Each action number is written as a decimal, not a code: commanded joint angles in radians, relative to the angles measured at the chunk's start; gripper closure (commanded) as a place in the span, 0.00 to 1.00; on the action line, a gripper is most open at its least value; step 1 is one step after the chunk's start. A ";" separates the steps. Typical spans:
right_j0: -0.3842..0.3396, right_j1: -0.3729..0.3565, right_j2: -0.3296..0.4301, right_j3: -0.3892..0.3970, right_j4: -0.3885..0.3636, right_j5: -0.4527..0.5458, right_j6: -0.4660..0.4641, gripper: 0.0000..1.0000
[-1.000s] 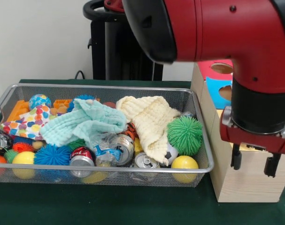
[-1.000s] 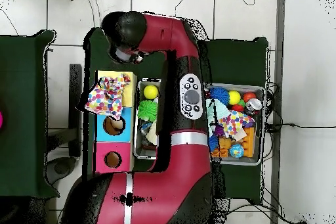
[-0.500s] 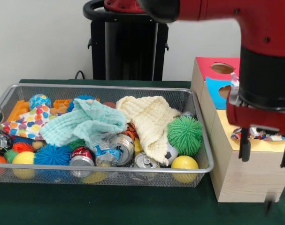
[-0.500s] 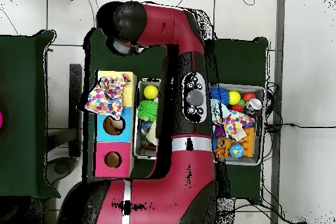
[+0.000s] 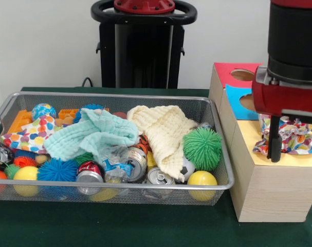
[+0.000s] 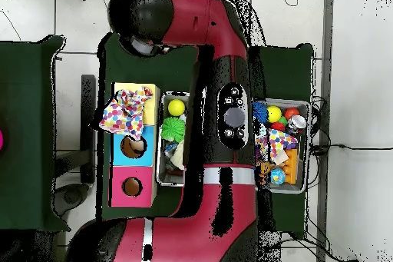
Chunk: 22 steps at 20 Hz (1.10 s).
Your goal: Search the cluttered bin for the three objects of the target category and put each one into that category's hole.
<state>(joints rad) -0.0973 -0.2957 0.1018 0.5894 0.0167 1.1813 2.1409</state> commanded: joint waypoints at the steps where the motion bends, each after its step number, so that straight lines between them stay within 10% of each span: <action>1: -0.008 0.095 -0.020 -0.055 -0.053 0.205 0.061 0.00; 7: 0.001 0.182 -0.032 -0.177 -0.067 0.285 0.078 0.00; 22: 0.034 0.189 -0.142 -0.149 -0.102 0.301 0.107 0.00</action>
<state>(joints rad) -0.0724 -0.1281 -0.0114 0.3933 -0.0316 1.3972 2.1409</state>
